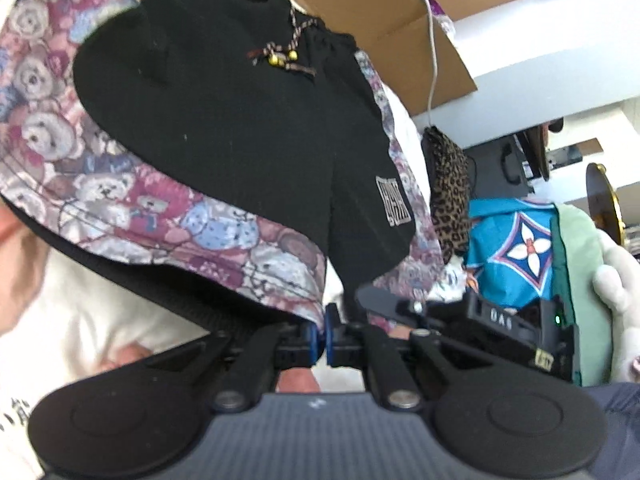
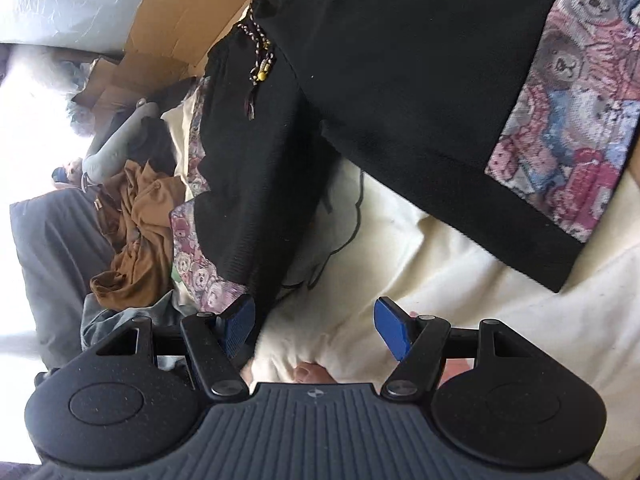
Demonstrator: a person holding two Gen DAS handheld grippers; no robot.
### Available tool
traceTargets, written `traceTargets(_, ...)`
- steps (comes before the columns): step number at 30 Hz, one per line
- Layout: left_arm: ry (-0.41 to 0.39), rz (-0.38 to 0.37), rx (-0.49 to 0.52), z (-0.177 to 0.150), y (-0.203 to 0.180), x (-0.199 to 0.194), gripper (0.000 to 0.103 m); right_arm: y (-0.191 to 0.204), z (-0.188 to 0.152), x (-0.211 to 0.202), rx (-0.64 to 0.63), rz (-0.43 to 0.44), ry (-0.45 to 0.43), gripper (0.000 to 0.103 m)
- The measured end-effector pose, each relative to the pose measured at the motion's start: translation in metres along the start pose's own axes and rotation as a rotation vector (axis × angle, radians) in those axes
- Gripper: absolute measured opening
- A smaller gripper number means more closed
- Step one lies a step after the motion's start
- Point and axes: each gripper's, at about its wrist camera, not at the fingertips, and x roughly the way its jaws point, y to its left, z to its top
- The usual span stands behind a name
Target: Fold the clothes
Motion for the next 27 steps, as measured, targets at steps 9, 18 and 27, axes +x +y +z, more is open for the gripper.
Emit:
traceTargets(9, 0.094, -0.015, 0.056, -0.005, -0.017, 0.044, 0.004, -0.014, -0.004, 0.017, 0.081, 0.015, 0.059, 0.07)
traceTargets(18, 0.158, 0.045, 0.14, -0.007, -0.021, 0.046, 0.018, -0.026, -0.001, 0.032, 0.126, -0.013, 0.069, 0.001)
traceTargets(27, 0.002, 0.237, 0.132, 0.005, 0.018, -0.026, 0.018, -0.021, 0.008, 0.029, 0.055, -0.112, 0.032, 0.0)
